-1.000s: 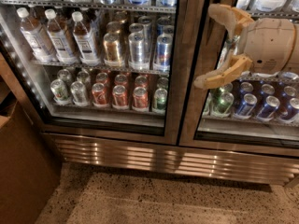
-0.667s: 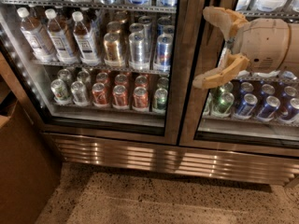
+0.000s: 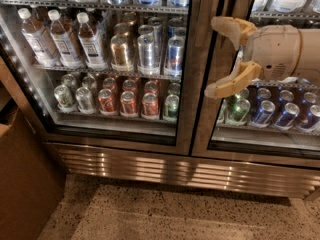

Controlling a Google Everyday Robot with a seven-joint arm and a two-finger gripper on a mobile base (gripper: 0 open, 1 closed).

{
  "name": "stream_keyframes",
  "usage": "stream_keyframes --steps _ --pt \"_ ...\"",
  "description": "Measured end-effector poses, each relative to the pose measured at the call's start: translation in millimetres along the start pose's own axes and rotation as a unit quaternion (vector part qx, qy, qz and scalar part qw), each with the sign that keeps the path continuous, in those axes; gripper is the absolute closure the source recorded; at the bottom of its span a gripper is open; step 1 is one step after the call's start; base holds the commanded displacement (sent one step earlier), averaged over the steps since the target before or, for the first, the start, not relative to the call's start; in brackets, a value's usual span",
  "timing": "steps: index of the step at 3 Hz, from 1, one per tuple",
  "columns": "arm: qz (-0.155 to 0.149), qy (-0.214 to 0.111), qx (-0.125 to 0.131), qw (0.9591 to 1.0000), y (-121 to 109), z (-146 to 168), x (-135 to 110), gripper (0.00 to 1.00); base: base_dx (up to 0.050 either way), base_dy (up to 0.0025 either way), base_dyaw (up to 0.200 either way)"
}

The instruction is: Open left fridge door

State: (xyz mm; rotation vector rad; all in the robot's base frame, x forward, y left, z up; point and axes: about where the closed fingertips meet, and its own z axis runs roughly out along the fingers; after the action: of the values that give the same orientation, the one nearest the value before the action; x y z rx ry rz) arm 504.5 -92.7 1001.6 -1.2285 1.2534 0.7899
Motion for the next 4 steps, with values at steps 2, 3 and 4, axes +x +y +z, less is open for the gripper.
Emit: stream_keyframes --steps 2,3,4 --pt "0.014 0.008 0.009 0.9998 -28.3 12.0 -3.2 0.00 0.000 0.00000 0.000" --pt "0.015 0.007 0.009 0.9998 -28.4 12.0 -2.6 0.00 0.000 0.00000 0.000" --pt "0.026 0.002 0.023 0.9994 -33.6 -1.6 3.8 0.00 0.000 0.00000 0.000"
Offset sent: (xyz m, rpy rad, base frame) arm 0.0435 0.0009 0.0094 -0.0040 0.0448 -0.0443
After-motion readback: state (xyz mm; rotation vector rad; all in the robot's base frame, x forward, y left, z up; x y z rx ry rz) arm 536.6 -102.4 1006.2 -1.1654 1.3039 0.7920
